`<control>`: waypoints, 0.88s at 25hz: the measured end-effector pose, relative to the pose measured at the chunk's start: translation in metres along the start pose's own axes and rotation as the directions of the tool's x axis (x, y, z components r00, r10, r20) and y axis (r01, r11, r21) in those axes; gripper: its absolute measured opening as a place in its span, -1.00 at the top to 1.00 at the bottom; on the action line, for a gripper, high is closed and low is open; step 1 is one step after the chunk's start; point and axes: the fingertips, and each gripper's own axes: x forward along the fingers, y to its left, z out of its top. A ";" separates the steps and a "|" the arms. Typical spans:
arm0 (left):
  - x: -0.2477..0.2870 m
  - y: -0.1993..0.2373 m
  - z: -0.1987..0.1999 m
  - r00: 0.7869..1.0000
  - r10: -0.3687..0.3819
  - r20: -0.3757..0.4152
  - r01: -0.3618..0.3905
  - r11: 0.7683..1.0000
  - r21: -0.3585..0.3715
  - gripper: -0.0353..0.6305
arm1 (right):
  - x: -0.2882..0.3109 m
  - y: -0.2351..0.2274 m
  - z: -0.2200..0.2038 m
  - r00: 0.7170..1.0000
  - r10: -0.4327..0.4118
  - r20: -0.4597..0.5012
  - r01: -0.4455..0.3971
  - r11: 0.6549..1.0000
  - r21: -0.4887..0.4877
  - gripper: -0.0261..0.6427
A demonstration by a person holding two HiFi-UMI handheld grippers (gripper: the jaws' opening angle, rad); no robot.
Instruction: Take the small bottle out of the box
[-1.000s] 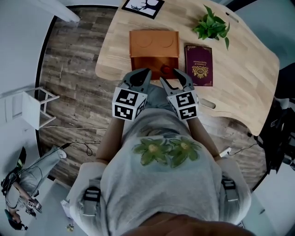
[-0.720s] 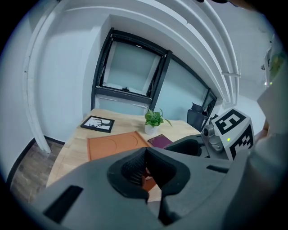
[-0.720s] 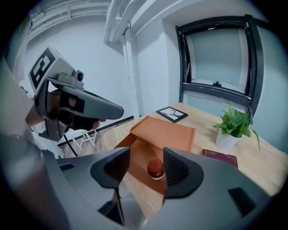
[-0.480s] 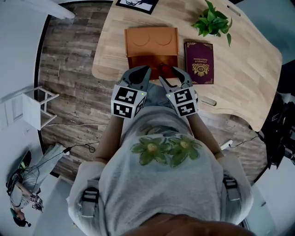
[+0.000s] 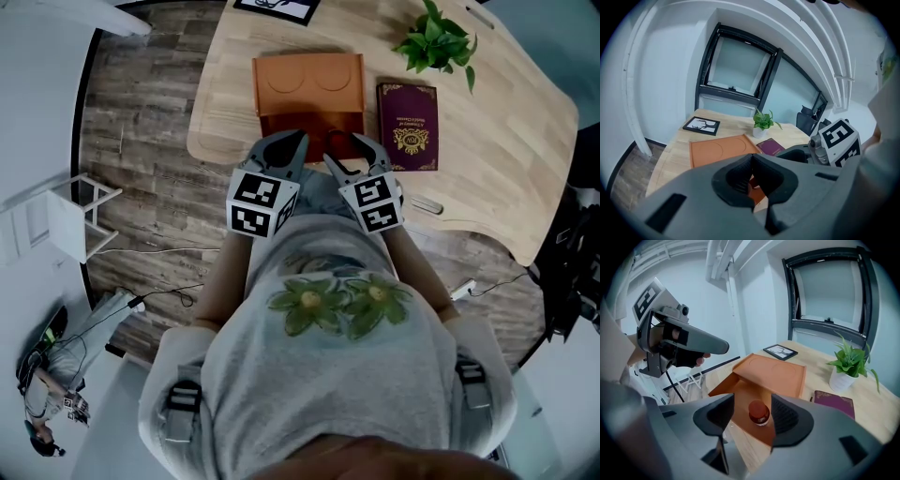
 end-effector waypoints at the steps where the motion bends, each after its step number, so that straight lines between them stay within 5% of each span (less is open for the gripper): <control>1: 0.001 0.001 -0.001 1.000 0.000 -0.002 0.000 1.000 -0.002 0.87 | 0.001 0.000 -0.001 1.000 0.001 -0.004 -0.001 1.000 0.000 0.27; 22: 0.010 0.023 -0.002 0.999 0.010 -0.031 -0.010 1.000 -0.026 0.87 | 0.028 -0.007 -0.020 0.996 0.011 -0.094 -0.011 1.000 0.005 0.24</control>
